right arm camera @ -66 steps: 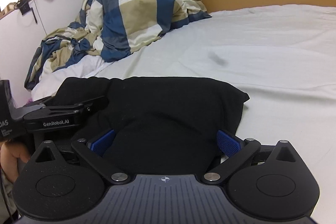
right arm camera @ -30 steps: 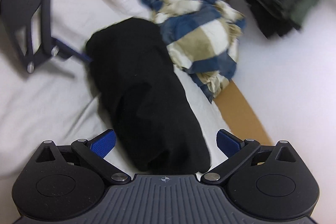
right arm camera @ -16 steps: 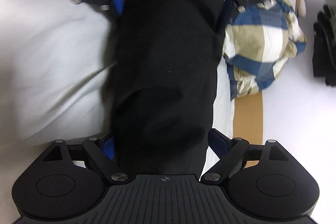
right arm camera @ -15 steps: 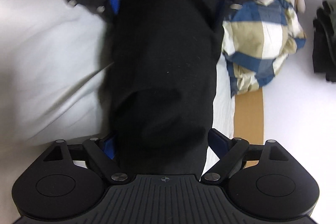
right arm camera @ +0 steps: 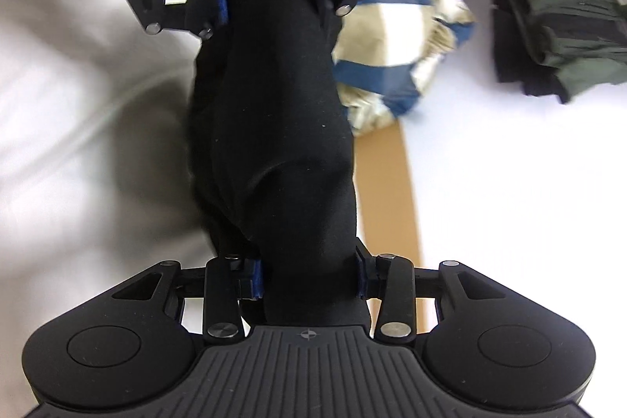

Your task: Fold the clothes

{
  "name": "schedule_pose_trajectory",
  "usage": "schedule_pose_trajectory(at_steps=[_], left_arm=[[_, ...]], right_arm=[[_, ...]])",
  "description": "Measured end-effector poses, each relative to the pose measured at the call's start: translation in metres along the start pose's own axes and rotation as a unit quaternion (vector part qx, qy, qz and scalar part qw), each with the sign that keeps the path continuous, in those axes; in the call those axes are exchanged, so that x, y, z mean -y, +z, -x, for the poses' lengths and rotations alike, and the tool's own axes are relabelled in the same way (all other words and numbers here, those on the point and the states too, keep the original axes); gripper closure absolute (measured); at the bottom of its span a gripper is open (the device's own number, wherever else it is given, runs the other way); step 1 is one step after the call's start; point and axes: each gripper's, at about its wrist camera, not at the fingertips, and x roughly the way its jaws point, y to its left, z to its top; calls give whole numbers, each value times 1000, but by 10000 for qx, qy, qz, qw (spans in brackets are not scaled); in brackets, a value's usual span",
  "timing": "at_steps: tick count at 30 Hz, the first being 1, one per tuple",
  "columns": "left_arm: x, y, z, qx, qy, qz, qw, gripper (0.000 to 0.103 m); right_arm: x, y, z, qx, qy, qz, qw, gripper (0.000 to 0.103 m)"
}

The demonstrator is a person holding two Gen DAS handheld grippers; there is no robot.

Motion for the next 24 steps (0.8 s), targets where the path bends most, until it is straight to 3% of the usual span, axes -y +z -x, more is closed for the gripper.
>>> schedule_pose_trajectory(at_steps=[3,6,9,12,15,19,21,23,24], left_arm=[[-5,30,-2,256,49,82,9996,55],[-7,62,-3,565,-327,226,9976,56],[-4,86,2,896,-961,385,9906,56],[17,98,10,992,-1638,261,9812,55],[45,95,18,1012,-2019,46,9742,49],[71,83,37,1007,-2167,-177,9709,34],[80,82,55,1053,-2224,-84,9692,27],[72,78,70,1084,-2313,192,9666,19],[63,74,77,1103,-2363,416,9645,8]], right_arm=[[11,-23,11,-221,-223,-12,9995,61],[20,-61,21,-608,-230,-124,9978,61],[17,-97,36,-900,1,-191,9958,61],[9,-131,54,-990,718,-650,9904,61],[-10,-156,64,-891,1430,-1218,9782,61],[-44,-165,65,-749,1919,-1539,9664,58],[-53,-166,66,-643,2153,-1565,9618,44],[-48,-169,70,-512,2186,-1638,9606,44],[-38,-172,74,-448,2257,-1796,9564,44]])
